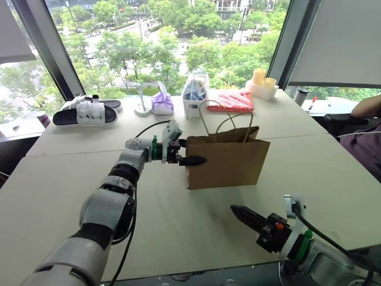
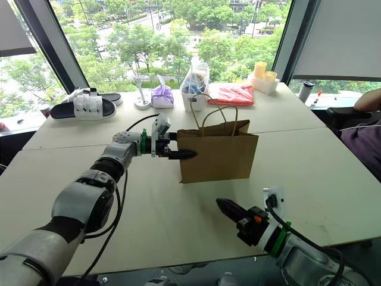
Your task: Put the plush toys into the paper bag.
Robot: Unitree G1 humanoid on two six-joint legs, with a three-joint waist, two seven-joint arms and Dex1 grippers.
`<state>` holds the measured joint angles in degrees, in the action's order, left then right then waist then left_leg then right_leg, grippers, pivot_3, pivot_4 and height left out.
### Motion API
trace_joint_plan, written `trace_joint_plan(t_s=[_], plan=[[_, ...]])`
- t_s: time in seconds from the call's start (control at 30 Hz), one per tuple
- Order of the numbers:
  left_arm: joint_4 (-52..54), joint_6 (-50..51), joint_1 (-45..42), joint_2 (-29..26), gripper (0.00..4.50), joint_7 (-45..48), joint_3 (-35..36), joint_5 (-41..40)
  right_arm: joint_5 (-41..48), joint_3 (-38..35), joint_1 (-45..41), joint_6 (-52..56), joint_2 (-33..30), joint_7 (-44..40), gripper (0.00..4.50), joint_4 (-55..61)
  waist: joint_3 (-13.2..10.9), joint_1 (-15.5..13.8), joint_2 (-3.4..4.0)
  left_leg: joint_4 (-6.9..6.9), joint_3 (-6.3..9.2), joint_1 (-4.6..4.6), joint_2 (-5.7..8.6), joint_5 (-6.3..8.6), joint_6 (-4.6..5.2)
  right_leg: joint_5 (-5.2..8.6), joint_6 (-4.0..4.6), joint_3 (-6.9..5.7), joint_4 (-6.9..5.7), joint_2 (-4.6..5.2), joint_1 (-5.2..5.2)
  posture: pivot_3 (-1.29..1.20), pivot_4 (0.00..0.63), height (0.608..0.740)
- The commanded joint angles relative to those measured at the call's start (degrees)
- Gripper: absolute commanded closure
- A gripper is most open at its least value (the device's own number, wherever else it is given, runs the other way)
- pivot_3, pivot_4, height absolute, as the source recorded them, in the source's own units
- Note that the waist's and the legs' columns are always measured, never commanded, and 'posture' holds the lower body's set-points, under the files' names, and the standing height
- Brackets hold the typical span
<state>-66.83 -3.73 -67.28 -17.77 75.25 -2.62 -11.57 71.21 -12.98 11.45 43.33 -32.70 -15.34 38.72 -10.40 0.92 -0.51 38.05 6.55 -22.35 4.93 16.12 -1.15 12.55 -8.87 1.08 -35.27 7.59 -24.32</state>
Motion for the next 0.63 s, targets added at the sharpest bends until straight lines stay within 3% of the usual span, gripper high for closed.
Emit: trace_joint_plan(t_s=[0.03, 0.07, 0.23, 0.33, 0.47, 0.63], plan=[[6.9, 2.6, 3.8, -4.3, 0.06, -1.0, 3.5, -1.5, 0.9, -2.1, -2.2, 0.1, -2.4, -2.6, 4.5, -1.5, 0.0, 0.0, 0.02, 0.0, 0.01, 0.01, 0.0, 0.0, 0.0, 0.0, 0.0, 0.0, 0.0, -0.01, 0.0, 0.0, 0.15, 0.74], [10.1, 4.7, 5.7, -5.2, 0.06, -1.6, 4.4, -2.3, 0.9, -2.4, -2.7, 0.3, -3.1, -3.2, 4.5, -2.2, 0.0, -0.1, 0.02, -0.02, 0.03, 0.01, -0.02, 0.0, 0.0, 0.0, 0.0, 0.0, -0.02, 0.0, -0.02, 0.0, 0.15, 0.74], [45.6, 24.8, 26.3, -9.5, 0.06, -10.6, 7.6, -8.5, -5.1, -2.9, -5.0, -0.7, -6.0, -6.2, 4.5, -6.6, 0.0, -0.2, 0.05, -0.02, 0.05, -0.01, -0.11, 0.02, 0.02, 0.0, 0.0, 0.1, 0.03, 0.02, -0.04, 0.0, 0.15, 0.74], [70.3, 38.4, 42.5, -10.4, 0.06, -19.5, 11.0, -14.0, -6.5, -3.2, -5.9, -0.8, -6.5, -8.3, 4.5, -8.4, 0.0, -0.2, 0.07, -0.02, 0.05, -0.08, -0.27, 0.0, -0.01, -0.01, 0.01, 0.12, 0.05, 0.02, -0.09, 0.0, 0.15, 0.74], [87.0, 48.3, 53.5, -9.0, 0.06, -29.7, 15.4, -19.5, -7.3, -3.2, -6.1, -0.4, -6.1, -10.3, 4.5, -9.2, 0.0, -1.0, 0.06, -0.04, 0.04, -0.04, -0.33, 0.0, -0.06, -0.03, 0.07, 0.15, 0.05, -0.02, -0.07, 0.0, 0.15, 0.74], [100.5, 55.0, 65.6, -3.0, 0.06, -42.8, 20.4, -24.5, -11.7, -0.2, -6.9, -1.1, -4.5, -11.6, 4.5, -11.6, 0.1, -1.4, 0.1, -0.03, -0.01, 0.11, -0.36, -0.01, -0.07, -0.04, 0.09, 0.16, 0.08, -0.05, 0.12, 0.0, 0.15, 0.74]])
